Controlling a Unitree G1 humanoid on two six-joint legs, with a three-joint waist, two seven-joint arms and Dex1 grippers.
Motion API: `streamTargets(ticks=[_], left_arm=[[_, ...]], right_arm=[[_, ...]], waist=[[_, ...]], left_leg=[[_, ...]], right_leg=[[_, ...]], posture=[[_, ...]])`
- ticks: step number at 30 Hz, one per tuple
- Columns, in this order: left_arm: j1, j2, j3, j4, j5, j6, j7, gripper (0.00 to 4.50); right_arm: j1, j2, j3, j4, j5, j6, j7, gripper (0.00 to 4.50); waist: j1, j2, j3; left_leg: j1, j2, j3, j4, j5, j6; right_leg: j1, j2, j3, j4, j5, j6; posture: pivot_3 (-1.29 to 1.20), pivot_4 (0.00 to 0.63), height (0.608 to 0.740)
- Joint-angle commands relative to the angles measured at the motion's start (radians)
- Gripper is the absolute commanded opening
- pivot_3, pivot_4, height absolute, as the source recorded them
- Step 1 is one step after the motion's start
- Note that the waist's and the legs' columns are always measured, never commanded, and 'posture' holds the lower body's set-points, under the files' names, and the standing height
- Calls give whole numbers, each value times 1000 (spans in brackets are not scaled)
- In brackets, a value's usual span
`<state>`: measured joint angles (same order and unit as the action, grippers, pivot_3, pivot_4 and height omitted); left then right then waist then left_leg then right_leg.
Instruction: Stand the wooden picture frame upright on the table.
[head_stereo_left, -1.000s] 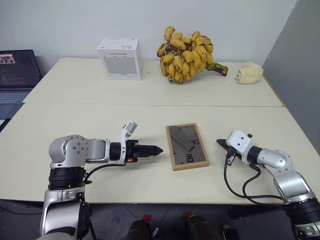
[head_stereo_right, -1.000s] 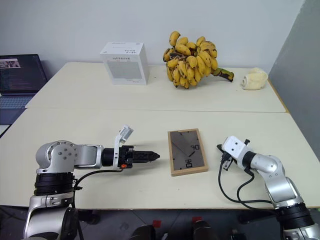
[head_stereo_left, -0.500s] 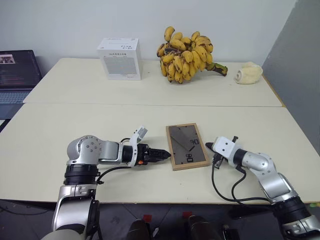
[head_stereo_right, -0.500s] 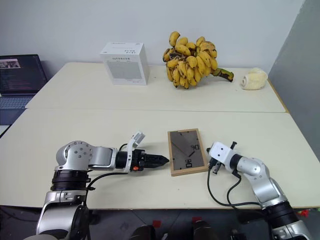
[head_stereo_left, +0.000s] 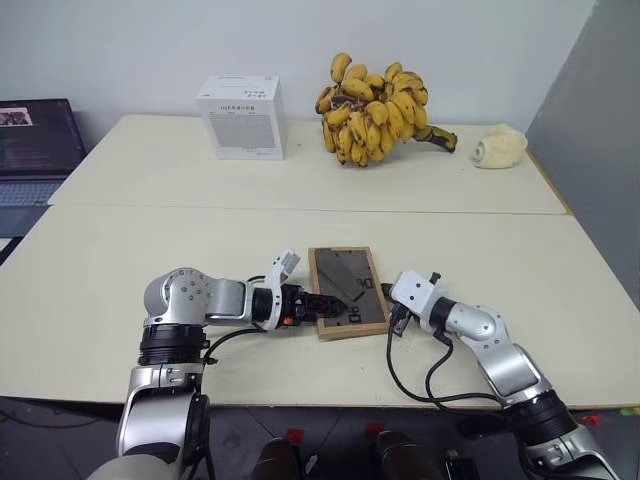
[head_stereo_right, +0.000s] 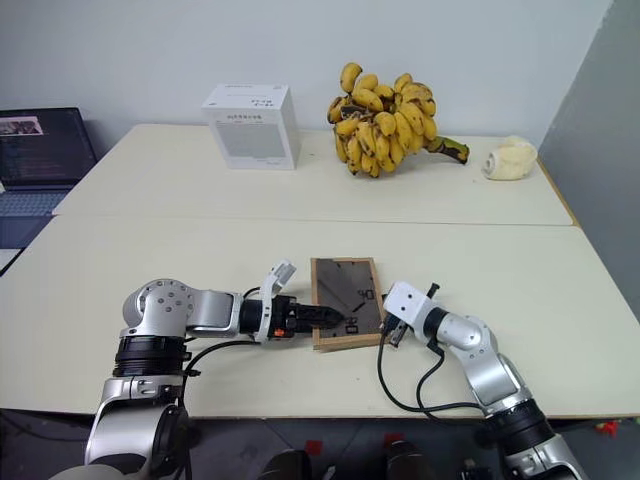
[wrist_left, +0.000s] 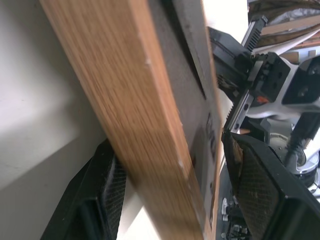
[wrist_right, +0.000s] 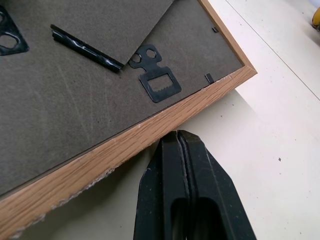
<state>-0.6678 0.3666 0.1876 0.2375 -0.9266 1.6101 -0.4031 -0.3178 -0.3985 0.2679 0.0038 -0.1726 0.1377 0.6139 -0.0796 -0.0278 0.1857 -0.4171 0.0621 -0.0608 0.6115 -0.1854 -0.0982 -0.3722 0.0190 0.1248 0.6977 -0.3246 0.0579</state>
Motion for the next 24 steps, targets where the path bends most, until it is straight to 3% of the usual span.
streamTargets(ticks=[1,6,17,24], left_arm=[[-32,-7,33,0,26,0,1,3074],[-35,-6,45,-5,36,1,-21,3074],[-68,-20,77,18,57,-5,-47,1353],[-67,-13,67,-23,54,-51,-89,1291]], right_arm=[[-11,21,-1,-57,9,14,-13,0],[-16,21,-7,-41,4,11,-16,0],[-23,1,-21,-12,2,-7,-20,0],[-23,-27,-53,10,0,-27,-35,0]], waist=[[0,0,0],[0,0,0],[-1,0,0],[-1,0,0]], left_leg=[[0,0,0,0,0,0],[0,0,0,0,0,0],[0,0,0,0,0,0],[0,0,0,-1,0,0]], right_leg=[[0,0,0,0,0,0],[0,0,0,0,0,0],[0,0,0,0,0,1],[0,0,0,0,0,1]], posture=[[0,150,740],[0,150,740],[0,150,740],[0,150,740]])
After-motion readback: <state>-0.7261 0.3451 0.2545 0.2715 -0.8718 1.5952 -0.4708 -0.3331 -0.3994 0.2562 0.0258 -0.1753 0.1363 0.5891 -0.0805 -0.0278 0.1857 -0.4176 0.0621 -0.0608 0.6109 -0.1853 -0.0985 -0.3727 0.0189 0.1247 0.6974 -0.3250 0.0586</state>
